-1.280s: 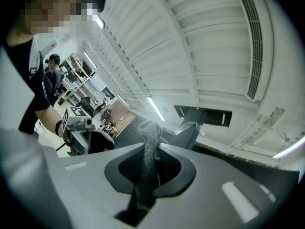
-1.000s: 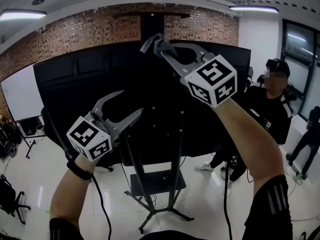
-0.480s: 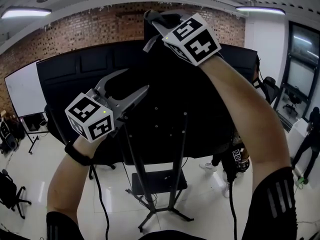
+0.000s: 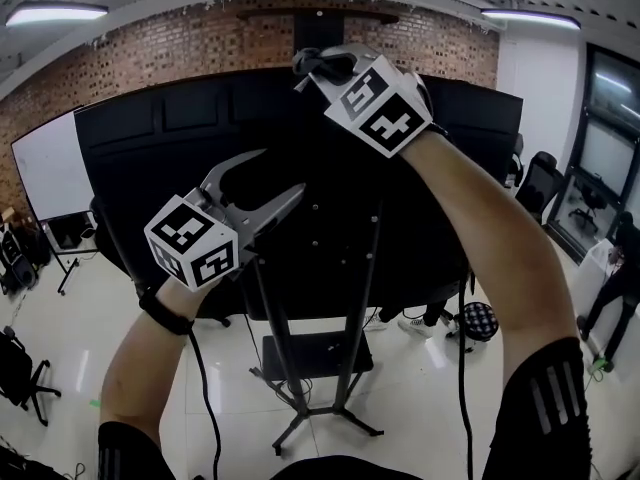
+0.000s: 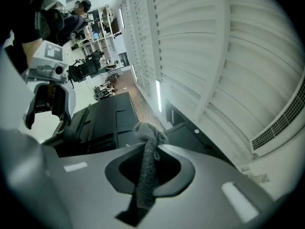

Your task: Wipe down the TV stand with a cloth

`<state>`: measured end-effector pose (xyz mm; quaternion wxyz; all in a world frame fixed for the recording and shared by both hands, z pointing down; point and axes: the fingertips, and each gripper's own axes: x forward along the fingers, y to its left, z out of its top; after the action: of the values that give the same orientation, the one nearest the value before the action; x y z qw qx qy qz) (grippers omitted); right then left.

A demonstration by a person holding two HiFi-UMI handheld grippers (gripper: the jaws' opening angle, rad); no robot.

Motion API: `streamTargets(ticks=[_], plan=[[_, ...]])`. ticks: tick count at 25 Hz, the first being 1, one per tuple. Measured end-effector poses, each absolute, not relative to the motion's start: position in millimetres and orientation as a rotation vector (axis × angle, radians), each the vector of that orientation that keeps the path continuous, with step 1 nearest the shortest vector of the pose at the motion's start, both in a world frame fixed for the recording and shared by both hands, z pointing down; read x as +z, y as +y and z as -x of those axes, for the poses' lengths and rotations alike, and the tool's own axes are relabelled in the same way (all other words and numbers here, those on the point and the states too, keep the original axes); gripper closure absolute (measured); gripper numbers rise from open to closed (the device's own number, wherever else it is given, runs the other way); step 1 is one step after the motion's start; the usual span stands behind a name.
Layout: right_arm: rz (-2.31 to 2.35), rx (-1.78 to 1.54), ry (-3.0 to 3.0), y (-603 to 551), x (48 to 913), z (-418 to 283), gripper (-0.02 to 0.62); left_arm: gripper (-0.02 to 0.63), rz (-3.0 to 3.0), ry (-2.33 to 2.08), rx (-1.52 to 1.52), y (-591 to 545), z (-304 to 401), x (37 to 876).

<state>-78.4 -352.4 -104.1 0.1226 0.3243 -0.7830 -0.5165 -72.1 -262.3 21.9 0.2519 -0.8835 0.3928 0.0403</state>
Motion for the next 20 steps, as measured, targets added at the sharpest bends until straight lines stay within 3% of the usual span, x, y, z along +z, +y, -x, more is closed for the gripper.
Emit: streamTargets(ticks=[20], plan=[[-0.739,-1.66,-1.898,-358,53,81,0.572,0.31,2.445,1.104,0.09,-264,60,103]])
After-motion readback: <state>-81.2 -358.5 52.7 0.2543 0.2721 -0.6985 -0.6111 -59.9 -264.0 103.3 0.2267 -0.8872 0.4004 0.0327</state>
